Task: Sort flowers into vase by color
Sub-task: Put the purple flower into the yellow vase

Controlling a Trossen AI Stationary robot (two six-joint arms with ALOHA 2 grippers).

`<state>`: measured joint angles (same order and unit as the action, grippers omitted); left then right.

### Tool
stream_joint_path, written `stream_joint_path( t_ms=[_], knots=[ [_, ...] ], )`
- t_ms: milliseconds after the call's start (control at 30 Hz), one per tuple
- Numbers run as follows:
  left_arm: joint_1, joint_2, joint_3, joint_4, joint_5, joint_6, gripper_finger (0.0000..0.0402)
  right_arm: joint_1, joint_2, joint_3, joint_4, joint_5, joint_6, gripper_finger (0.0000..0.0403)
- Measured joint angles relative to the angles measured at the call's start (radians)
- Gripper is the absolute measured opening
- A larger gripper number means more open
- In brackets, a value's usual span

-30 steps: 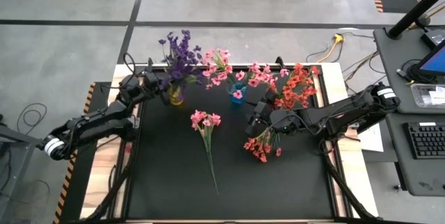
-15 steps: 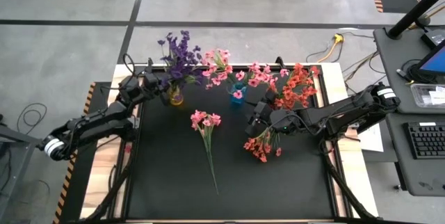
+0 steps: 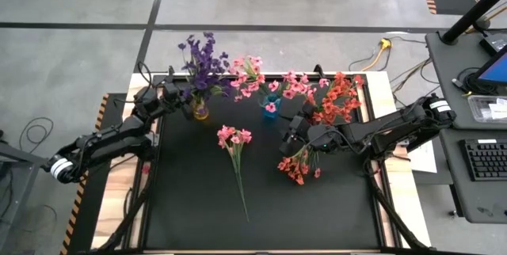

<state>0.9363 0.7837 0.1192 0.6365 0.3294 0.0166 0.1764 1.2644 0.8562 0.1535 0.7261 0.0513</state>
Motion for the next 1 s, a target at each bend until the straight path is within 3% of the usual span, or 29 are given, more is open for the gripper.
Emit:
stream_joint_path(
  t_ms=[267,833,1000],
  knots=[
    [0.0,0.0,-0.002,0.0,0.0,0.0,0.0031,0.0,0.0,0.0,0.0,0.0,0.0,0.0183],
    [0.0,0.0,-0.004,-0.011,0.003,0.0,0.0136,0.0,0.0,0.0,0.0,0.0,-0.001,0.0183],
    [0.0,-0.023,-0.002,-0.073,0.003,0.0,0.0157,0.0,0.0,0.0,-0.001,0.0,0.0,0.0183]
  ],
)
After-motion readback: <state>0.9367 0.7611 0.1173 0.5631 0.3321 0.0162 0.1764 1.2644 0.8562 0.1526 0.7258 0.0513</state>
